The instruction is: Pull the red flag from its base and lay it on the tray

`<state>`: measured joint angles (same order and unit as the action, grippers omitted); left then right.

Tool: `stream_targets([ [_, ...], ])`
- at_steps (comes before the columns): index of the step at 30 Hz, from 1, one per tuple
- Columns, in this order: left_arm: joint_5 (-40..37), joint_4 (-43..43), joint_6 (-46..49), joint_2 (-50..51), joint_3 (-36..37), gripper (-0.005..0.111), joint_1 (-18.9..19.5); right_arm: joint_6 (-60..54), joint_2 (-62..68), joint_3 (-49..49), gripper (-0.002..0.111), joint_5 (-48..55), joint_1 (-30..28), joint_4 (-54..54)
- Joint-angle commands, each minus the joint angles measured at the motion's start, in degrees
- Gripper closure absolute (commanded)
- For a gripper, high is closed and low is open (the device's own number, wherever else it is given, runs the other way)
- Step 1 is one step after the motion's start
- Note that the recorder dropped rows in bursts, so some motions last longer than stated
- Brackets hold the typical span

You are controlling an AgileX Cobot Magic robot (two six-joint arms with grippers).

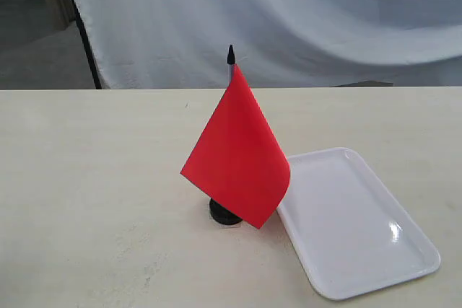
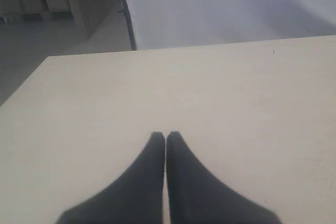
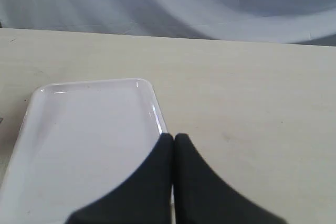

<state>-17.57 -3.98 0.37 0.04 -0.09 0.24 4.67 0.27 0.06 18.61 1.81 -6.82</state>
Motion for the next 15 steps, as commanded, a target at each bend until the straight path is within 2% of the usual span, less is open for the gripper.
stream_targets([
  [1,0.46,-0.28,-0.37,-0.04,0.09,0.105,-0.13,0.00,-0.27,-0.06,0.109,-0.49,-0.38,-0.24],
  [7,0.46,-0.28,-0.37,-0.04,0.09,0.105,-0.13,0.00,-0.27,-0.06,0.109,-0.62,-0.37,-0.37],
  [15,0.46,-0.28,-0.37,-0.04,0.09,0.105,-0.13,0.00,-0.27,-0.06,0.109,-6.78,-0.37,-1.50],
])
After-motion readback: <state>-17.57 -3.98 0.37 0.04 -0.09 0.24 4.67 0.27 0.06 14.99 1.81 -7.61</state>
